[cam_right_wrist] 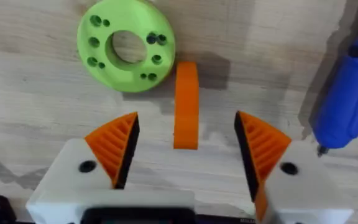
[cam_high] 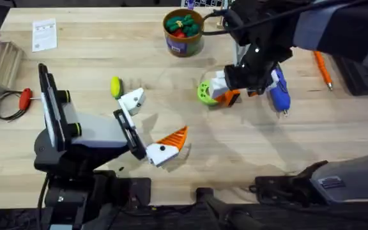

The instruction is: Pick up the gripper from the table and insert it into the empty holder that is missing its gripper. Then pick up a screw, insert it into the mounting hole, and use the screwdriver to tighten it. Finally, clean up the table by picking up the vegetable and placing it into the bucket.

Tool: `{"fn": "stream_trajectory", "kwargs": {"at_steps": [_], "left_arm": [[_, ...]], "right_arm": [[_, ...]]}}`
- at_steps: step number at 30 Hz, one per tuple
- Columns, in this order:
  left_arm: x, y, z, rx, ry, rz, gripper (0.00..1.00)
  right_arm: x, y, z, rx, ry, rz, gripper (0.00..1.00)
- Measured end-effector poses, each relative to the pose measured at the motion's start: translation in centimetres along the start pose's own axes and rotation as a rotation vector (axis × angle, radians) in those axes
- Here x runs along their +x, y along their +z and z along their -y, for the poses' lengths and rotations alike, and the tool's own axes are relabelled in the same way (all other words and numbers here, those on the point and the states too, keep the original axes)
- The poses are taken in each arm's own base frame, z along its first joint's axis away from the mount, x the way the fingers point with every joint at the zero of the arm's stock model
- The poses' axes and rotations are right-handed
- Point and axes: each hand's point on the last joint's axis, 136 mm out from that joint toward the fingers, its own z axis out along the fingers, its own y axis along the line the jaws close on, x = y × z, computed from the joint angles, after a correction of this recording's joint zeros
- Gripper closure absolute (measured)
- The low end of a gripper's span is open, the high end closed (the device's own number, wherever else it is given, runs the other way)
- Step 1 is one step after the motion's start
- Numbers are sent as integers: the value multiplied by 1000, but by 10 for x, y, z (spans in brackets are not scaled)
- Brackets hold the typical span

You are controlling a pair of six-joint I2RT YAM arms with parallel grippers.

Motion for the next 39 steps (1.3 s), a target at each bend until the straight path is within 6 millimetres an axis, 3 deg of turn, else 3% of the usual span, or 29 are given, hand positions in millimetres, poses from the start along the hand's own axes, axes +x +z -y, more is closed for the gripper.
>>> {"fn": "stream_trajectory", "kwargs": {"at_steps": [4, 13, 26, 29, 39], "left_arm": [[0, 0, 0, 0, 0, 0, 15], [0, 0, 0, 0, 0, 0, 15], [0, 0, 0, 0, 0, 0, 15], [0, 0, 0, 0, 0, 0, 15], [0, 0, 0, 0, 0, 0, 15]], "right_arm": [[-2, 0, -1, -6, 1, 8, 205], [-3, 0, -2, -10, 13, 11, 972], [-3, -4, -2, -18, 13, 26, 992], [-2, -21, -1, -39, 15, 75, 992], [5, -116, 5, -176, 37, 390, 992]]}}
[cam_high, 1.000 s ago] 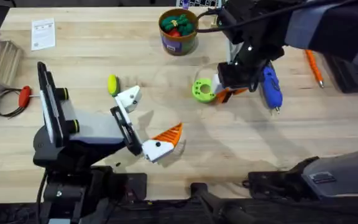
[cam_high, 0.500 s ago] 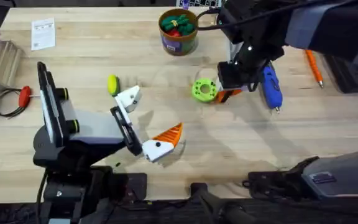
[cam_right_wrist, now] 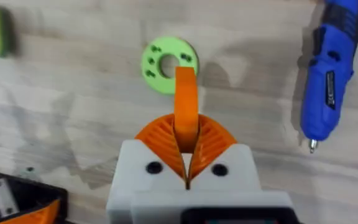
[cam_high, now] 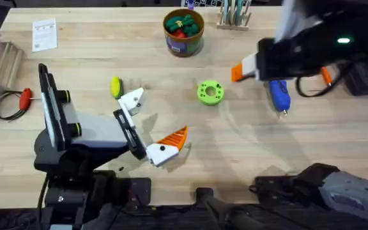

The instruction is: Pick up the gripper from the table and insert it into the empty holder that is missing its gripper. Then pick up a screw, insert it into the mounting hole, and use the screwdriver to tighten it. Finally, clean up the table by picking up the vegetable and placing it into the bucket.

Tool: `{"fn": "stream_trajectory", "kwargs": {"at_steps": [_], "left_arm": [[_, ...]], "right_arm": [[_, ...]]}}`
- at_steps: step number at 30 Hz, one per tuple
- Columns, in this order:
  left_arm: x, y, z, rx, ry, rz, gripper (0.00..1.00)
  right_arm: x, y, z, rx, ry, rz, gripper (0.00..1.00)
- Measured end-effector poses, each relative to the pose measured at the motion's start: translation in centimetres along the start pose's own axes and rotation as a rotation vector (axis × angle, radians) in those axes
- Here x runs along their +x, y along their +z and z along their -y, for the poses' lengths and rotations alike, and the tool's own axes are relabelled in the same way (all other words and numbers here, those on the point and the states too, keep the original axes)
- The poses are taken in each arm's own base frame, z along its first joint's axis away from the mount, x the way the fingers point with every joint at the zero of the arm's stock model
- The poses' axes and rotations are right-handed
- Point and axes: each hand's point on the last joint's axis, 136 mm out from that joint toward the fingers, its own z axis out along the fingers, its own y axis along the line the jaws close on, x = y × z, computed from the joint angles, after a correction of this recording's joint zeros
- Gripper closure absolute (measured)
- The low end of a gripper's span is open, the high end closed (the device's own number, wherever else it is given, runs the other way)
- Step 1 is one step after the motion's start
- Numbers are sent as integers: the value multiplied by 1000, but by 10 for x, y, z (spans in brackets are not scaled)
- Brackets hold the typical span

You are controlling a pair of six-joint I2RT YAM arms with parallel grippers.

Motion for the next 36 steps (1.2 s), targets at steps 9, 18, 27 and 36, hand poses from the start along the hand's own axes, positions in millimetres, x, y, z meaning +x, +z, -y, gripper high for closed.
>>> {"fn": "stream_trajectory", "kwargs": {"at_steps": [9, 18, 27, 36], "left_arm": [[0, 0, 0, 0, 0, 0, 15], [0, 0, 0, 0, 0, 0, 15], [0, 0, 0, 0, 0, 0, 15], [0, 0, 0, 0, 0, 0, 13]], "right_arm": [[-27, -43, -27, -294, 83, 335, 993], [-12, -17, -16, -595, 285, 315, 993], [-17, 3, -26, -880, 325, 141, 993], [-15, 41, -48, -1235, 253, -120, 993]]}}
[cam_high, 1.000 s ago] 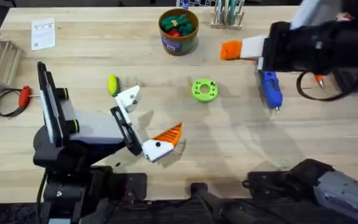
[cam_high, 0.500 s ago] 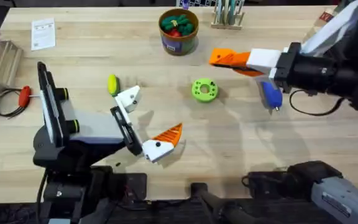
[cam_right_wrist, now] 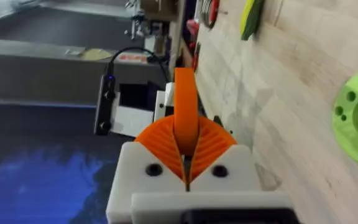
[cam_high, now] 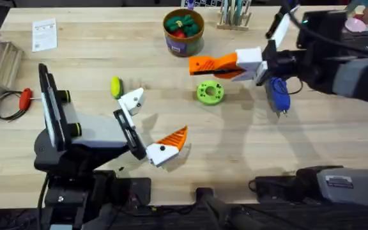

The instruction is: Pick up the gripper from the table and insert it into the empty holder that is missing its gripper. Then pick up a screw, insert it into the mounting hole, and use the screwdriver to tighten it. Finally, clean up the table by picking up the vegetable and placing it into the bucket.

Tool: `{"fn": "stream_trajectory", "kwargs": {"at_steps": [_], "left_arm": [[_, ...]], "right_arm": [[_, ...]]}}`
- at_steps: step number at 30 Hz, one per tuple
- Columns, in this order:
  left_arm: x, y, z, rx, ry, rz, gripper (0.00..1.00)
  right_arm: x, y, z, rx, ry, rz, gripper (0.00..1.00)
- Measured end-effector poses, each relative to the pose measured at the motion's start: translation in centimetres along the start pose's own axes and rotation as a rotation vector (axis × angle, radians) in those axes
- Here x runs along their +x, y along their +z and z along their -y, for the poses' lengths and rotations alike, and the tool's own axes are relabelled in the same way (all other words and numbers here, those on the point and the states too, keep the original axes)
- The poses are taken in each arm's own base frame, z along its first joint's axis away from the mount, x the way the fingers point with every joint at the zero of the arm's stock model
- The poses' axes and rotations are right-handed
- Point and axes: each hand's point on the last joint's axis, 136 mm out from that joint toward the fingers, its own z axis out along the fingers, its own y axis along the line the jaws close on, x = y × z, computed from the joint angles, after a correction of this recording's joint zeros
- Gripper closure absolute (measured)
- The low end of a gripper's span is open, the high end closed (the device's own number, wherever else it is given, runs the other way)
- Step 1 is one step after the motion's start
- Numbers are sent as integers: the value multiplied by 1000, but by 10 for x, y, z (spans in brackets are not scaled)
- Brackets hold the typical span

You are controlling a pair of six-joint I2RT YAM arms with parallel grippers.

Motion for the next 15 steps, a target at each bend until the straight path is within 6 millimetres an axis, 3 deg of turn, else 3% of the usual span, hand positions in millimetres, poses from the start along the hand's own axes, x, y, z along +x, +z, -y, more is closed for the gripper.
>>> {"fn": "stream_trajectory", "kwargs": {"at_steps": [7, 15], "left_arm": [[0, 0, 0, 0, 0, 0, 15], [0, 0, 0, 0, 0, 0, 14]], "right_arm": [[10, 14, 19, -45, 82, -88, 993], [20, 25, 20, -116, 47, -175, 993]]}}
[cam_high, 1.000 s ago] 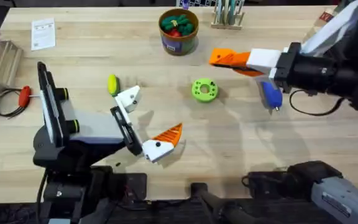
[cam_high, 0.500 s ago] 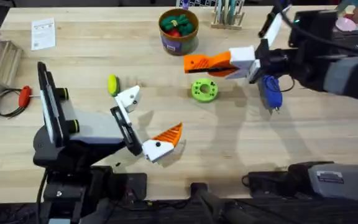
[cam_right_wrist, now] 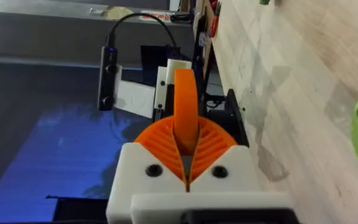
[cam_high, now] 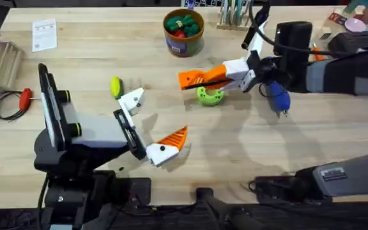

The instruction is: Pick up the gripper from the table and insert it into the empty holder that is missing its gripper. Then pick up a screw, insert it into the mounting hole, and use the screwdriver to tighten it. Finally, clean up the table by picking up the vegetable and placing it into the bucket.

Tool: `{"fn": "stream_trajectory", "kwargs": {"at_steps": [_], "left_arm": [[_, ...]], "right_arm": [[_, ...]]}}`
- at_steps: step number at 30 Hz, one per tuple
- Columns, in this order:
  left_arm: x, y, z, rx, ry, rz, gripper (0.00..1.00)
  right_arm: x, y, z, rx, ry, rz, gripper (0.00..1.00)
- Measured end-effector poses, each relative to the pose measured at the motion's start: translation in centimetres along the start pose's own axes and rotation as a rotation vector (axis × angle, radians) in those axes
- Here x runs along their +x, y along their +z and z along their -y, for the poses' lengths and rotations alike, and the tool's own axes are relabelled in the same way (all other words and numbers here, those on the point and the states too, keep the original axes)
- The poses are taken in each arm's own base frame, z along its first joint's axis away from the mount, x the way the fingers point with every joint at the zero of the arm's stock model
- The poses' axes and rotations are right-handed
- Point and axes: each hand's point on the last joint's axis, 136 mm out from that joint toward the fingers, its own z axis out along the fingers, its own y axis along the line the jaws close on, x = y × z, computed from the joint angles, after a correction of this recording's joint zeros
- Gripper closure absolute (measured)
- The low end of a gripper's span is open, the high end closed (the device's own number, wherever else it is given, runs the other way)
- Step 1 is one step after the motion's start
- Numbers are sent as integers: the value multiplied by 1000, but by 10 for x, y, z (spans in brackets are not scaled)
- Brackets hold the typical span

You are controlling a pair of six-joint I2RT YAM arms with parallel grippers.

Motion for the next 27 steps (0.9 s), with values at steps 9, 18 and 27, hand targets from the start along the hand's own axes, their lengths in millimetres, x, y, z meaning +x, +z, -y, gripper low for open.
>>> {"fn": "stream_trajectory", "kwargs": {"at_steps": [9, 18, 27], "left_arm": [[0, 0, 0, 0, 0, 0, 15], [0, 0, 0, 0, 0, 0, 15], [0, 0, 0, 0, 1, 0, 15]], "right_arm": [[2, 14, 24, -16, 97, -59, 993], [-9, 28, 8, -27, 43, -105, 993], [0, 49, 3, -38, 2, -173, 993]]}}
